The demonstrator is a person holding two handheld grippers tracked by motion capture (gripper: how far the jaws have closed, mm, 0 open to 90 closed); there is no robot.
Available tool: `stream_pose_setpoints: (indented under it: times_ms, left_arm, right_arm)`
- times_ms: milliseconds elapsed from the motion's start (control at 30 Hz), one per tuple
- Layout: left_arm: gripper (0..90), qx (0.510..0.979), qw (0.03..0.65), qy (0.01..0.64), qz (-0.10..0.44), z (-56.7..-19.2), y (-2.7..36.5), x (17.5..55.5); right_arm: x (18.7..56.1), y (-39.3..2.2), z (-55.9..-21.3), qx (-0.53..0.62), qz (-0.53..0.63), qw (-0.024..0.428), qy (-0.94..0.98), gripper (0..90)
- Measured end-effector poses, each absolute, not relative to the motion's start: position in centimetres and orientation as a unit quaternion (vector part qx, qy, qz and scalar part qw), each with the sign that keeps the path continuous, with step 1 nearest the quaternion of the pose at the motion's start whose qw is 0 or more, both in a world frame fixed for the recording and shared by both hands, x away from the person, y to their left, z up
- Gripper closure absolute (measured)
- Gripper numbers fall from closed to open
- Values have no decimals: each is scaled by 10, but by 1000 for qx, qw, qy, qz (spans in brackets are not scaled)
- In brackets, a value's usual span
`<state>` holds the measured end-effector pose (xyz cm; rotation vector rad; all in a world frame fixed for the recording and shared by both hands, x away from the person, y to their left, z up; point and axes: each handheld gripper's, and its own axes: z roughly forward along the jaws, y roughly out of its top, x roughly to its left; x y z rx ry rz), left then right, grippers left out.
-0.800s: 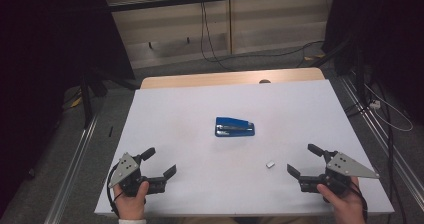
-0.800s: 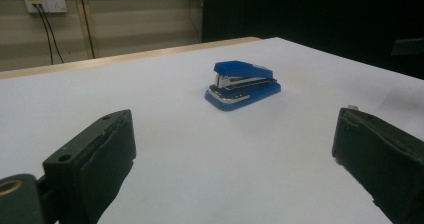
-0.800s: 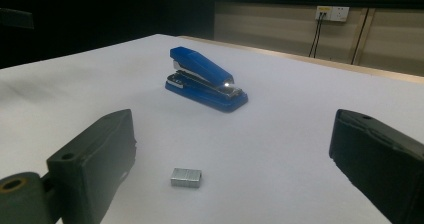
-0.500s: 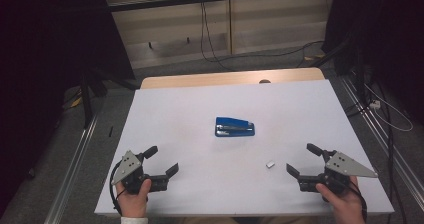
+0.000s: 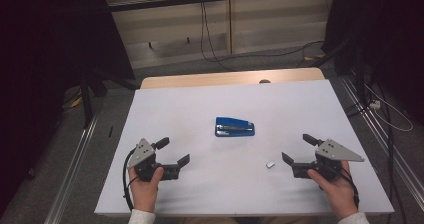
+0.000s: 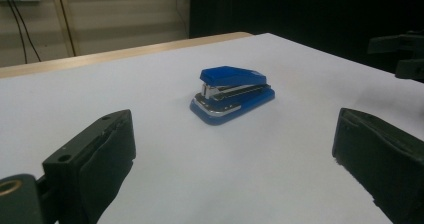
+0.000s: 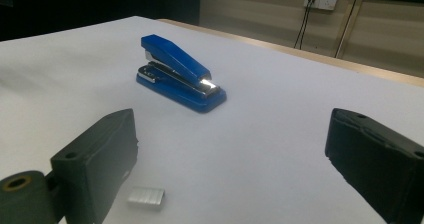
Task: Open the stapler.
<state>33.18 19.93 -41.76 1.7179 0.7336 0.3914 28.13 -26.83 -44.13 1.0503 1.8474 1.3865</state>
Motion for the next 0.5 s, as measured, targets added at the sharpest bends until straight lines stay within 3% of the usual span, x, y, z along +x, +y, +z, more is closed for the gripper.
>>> stream_pose_setpoints:
  times_ms: [500]
  left_arm:
    - [30,746,563,321,152,-423,171,362]
  right_arm:
    - [332,-247,-429,388,519,285,707,34]
